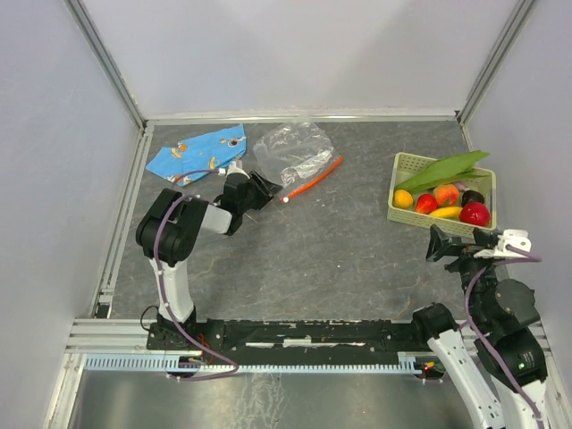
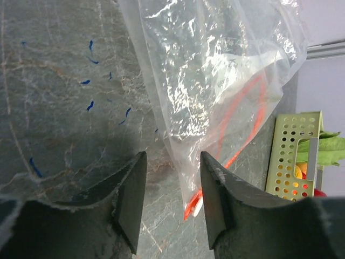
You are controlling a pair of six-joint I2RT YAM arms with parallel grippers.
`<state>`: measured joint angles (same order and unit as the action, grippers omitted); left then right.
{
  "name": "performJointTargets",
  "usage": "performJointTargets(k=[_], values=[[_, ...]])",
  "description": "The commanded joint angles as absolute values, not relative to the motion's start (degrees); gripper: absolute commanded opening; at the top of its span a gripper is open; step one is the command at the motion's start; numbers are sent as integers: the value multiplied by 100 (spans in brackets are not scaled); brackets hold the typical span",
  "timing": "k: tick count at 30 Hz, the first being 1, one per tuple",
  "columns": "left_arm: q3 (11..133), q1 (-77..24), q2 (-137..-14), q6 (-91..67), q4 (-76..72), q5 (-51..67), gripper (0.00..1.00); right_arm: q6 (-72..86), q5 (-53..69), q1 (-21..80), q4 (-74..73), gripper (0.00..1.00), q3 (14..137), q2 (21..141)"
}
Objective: Place the food in the zip-top bag and seal the zipper
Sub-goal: Move the zipper food storage bag to the center of the board.
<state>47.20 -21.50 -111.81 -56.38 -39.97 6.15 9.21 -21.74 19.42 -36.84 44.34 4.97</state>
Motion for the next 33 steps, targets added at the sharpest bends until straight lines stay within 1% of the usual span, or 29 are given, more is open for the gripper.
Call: performJointTargets(k=[1, 5, 8, 9, 15, 20, 22, 26, 33], values=[[4995, -2212, -11426, -5939, -4622, 678, 45, 1065, -1953, 1925, -3542, 99, 4624, 917], [4896, -2255, -11351, -5989, -4926, 693, 24, 1271, -1848, 1925, -3673, 99, 4761, 1265], [4733, -2272, -11181, -5990, -5069, 649, 4, 1569, -1673, 1925, -3556, 99, 4834, 1590], [4672, -2268, -11140, -6024, -5147, 650, 3, 1677, -1595, 1925, -3468, 99, 4842, 1707], [4185, -2275, -10901, -6340, -5789, 717, 3, 2056, -779, 1925, -2613, 99, 4619, 2348], [3644, -2326, -10325, -6432, -5996, 727, 3, 2303, -152, 1931, -1685, 99, 4111, 2955], [3366, -2354, -10013, -6399, -6008, 616, 3, 2409, 75, 1936, -1365, 100, 4048, 3304], [2933, -2389, -9537, -6428, -6149, 528, 3, 2818, 560, 1942, -536, 97, 3952, 4109], [2530, -2464, -9145, -6584, -6315, 670, 3, 3154, 1042, 2144, 584, 93, 3809, 5470]])
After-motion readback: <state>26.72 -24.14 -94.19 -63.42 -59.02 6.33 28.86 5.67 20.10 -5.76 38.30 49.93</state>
